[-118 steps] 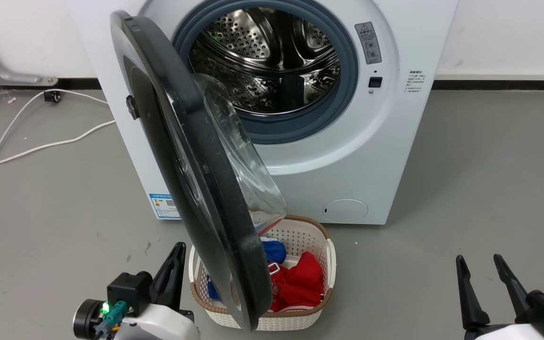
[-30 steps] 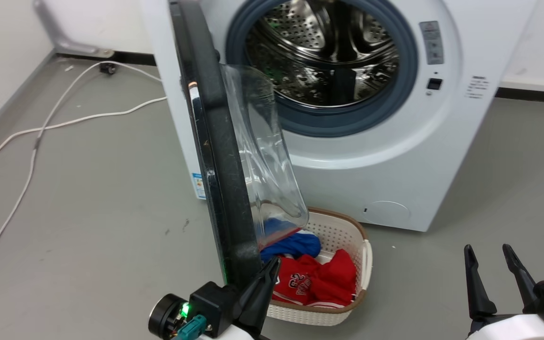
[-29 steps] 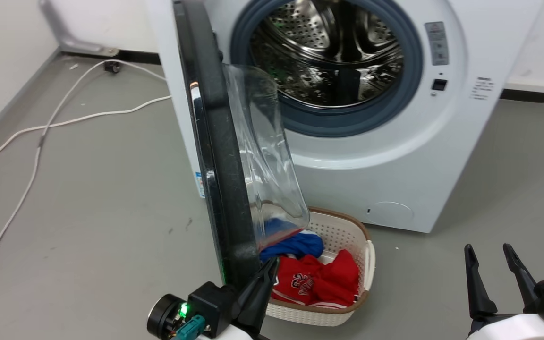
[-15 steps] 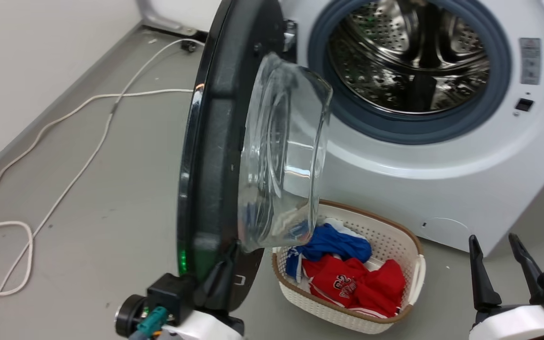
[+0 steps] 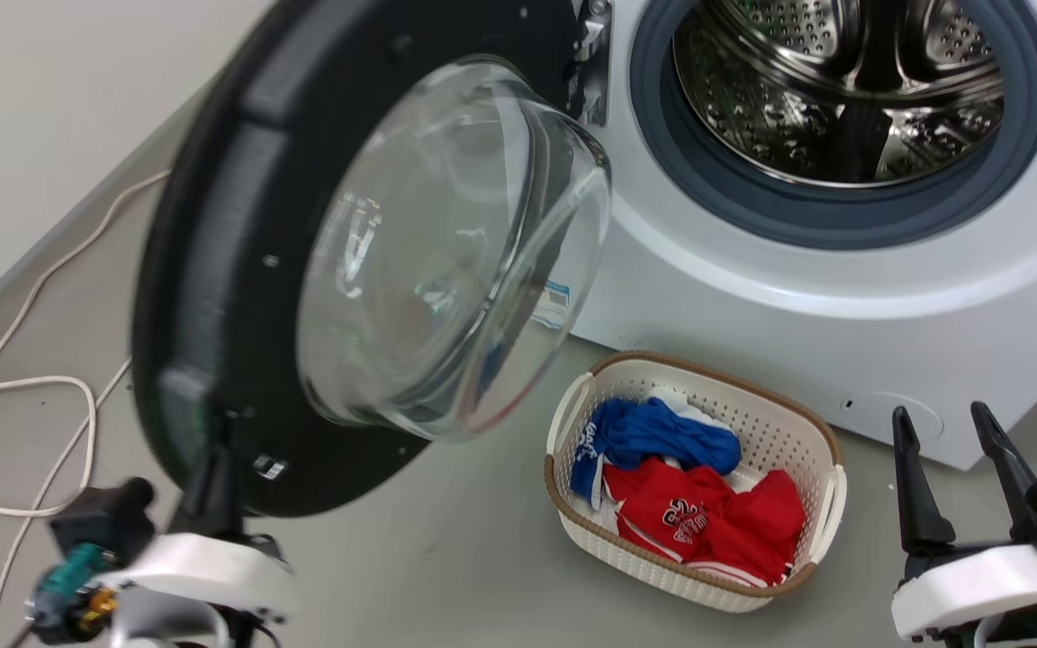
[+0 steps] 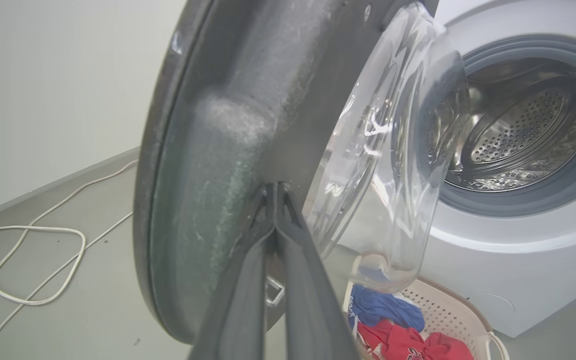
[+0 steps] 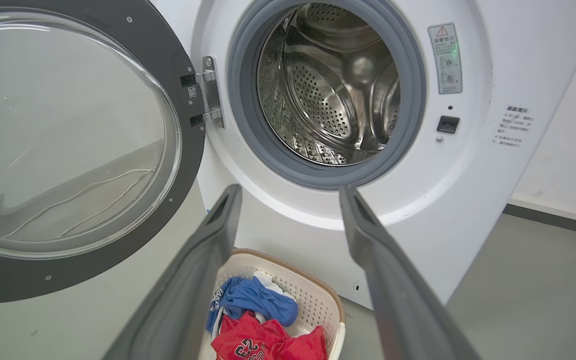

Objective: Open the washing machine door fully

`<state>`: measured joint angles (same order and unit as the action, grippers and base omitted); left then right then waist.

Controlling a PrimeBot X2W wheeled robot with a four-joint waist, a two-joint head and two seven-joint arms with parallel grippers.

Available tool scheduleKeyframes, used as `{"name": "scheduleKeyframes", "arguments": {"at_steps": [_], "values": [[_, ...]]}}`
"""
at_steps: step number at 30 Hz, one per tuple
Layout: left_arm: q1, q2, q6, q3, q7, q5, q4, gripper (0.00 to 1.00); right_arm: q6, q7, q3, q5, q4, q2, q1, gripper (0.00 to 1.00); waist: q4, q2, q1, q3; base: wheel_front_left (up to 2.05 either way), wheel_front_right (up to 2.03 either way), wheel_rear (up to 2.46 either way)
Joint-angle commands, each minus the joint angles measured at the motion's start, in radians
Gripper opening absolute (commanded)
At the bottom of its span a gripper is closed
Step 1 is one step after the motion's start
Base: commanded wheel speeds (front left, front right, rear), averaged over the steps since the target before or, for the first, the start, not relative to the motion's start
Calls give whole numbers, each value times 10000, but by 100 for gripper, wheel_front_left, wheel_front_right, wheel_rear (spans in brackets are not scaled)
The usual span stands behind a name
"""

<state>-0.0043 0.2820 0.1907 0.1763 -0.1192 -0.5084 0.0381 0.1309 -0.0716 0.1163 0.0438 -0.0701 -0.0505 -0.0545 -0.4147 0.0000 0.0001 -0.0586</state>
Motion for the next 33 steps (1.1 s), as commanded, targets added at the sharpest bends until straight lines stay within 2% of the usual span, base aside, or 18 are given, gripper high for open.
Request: {"name": "scheduleKeyframes", "arguments": {"at_steps": [1,12,20,27,33], "values": [[-239,236,42,-373,-93,-133,-181,0,-2,19,-31,1,-88,4,183,100,86,0,-1,-223,0,0,0],[-1361,1240,-414,-1973,-345,-1156,-2069,0,-2,91,-138,121,-113,6,538,100,534,0,-1,-821,0,0,0],[-2419,1924,-908,-2173,-336,-1274,-3578,0,-2,131,-197,96,-128,6,751,100,880,0,-1,-1131,0,0,0],[-2460,2294,-929,-2351,-459,-1304,-4265,0,-2,-3,-119,285,79,6,601,100,1110,0,-1,-963,0,0,0],[-1894,2191,-728,-1962,-393,-935,-3595,0,-2,-139,-88,532,340,6,362,100,1043,0,-1,-431,0,0,0]]}}
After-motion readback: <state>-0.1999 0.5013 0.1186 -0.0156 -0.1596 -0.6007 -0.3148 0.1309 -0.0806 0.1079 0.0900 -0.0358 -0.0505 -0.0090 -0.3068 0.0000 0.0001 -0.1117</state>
